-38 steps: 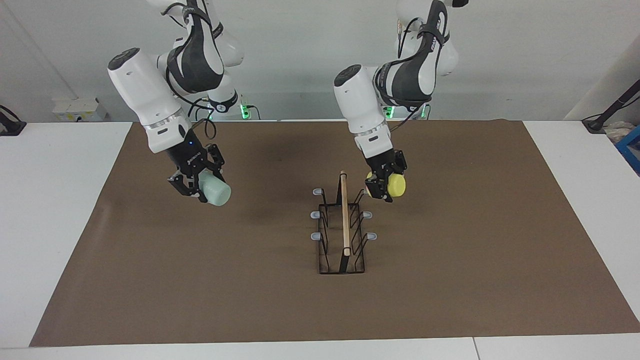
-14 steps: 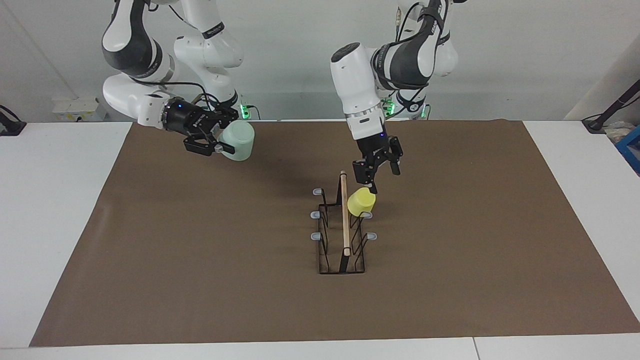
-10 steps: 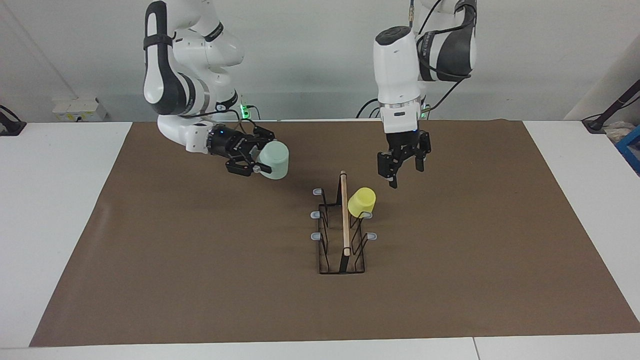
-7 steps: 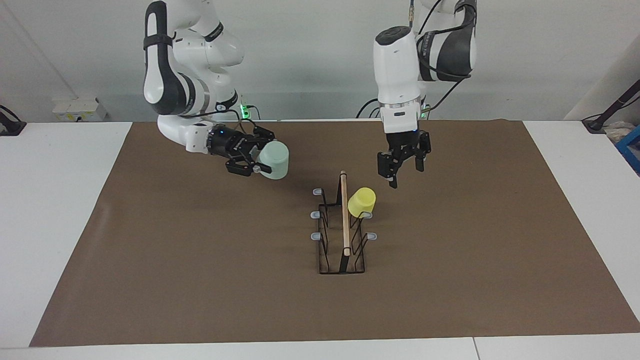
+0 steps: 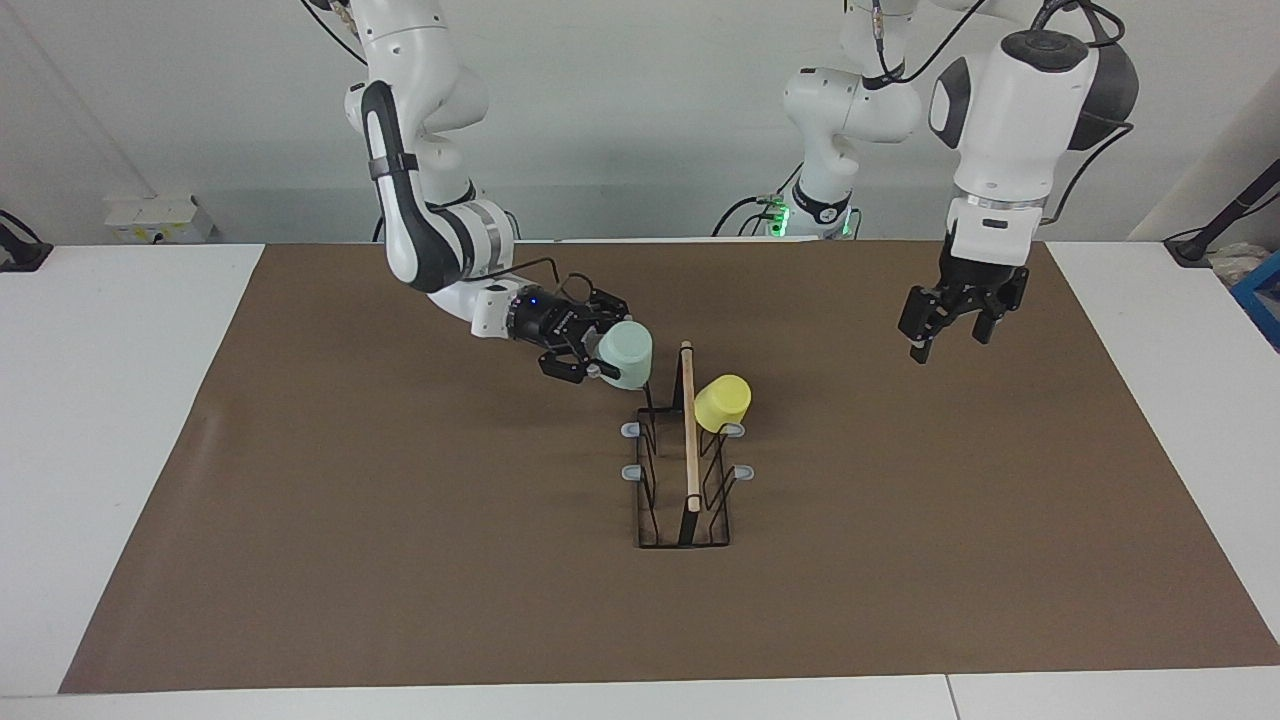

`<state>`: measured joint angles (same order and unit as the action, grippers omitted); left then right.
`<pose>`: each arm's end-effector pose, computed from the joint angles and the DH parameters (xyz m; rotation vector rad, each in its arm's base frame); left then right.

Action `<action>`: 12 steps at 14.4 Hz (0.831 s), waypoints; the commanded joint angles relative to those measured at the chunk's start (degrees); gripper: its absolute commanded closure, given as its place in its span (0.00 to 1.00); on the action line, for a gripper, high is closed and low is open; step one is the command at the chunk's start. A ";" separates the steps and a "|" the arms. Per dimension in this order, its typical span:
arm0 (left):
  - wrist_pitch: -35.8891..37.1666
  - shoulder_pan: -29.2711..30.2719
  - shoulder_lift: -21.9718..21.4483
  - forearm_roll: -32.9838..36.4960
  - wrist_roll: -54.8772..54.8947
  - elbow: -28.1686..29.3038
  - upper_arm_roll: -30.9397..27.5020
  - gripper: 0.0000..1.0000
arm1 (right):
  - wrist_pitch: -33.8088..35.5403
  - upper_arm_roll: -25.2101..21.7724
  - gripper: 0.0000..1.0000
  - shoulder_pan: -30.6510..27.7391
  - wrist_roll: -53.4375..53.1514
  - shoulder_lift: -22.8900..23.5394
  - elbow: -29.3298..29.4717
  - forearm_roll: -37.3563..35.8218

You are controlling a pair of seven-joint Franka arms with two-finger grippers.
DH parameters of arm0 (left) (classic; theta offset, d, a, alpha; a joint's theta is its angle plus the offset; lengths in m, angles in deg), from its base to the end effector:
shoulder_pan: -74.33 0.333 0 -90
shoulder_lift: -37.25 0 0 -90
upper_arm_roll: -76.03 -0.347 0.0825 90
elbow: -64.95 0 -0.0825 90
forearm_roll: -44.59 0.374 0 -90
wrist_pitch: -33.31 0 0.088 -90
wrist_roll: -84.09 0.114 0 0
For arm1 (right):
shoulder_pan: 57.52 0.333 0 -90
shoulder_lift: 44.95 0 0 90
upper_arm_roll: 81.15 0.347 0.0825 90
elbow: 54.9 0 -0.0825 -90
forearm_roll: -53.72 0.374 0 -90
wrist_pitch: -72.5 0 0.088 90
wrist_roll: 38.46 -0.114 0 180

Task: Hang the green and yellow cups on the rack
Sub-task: 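Release the yellow cup and withdraw the left gripper while the right carries green cup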

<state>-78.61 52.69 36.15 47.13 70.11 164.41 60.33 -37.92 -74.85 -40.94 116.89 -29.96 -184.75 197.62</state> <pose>0.5678 -0.0544 0.6182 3.1091 0.2012 0.3739 0.5113 0.2624 0.3262 -1.4792 -0.6979 -1.6578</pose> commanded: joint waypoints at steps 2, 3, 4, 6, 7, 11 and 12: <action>8.20 5.71 1.35 -4.73 11.67 -6.90 0.49 0.00 | -0.41 0.12 1.00 0.12 2.06 1.26 0.82 2.09; 10.04 7.03 1.97 -5.44 13.69 -8.22 0.49 0.00 | -0.41 0.12 1.00 0.21 2.24 1.44 0.56 2.61; 11.80 8.26 2.06 -6.57 15.71 -9.19 0.40 0.00 | -0.67 0.12 1.00 0.99 2.24 1.44 0.21 2.96; 15.23 9.67 2.41 -6.68 19.32 -10.59 0.40 0.00 | -0.42 0.12 1.00 1.44 2.42 2.14 -0.41 3.93; 17.07 9.85 2.24 -6.41 21.42 -11.12 0.32 0.00 | -0.41 0.12 1.00 1.70 2.68 2.32 -0.76 5.15; 20.51 10.65 1.45 -6.32 25.14 -10.60 -0.04 0.00 | 0.11 0.03 1.00 2.41 3.64 2.67 -2.95 5.60; 20.87 10.65 1.53 -6.32 25.22 -10.78 -0.04 0.00 | 0.29 0.03 1.00 2.06 4.00 2.59 -3.48 5.60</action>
<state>-60.11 62.69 36.99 41.56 93.73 155.27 60.22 -38.25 -75.05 -39.05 116.93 -27.26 -186.24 199.04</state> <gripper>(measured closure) 0.000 0.300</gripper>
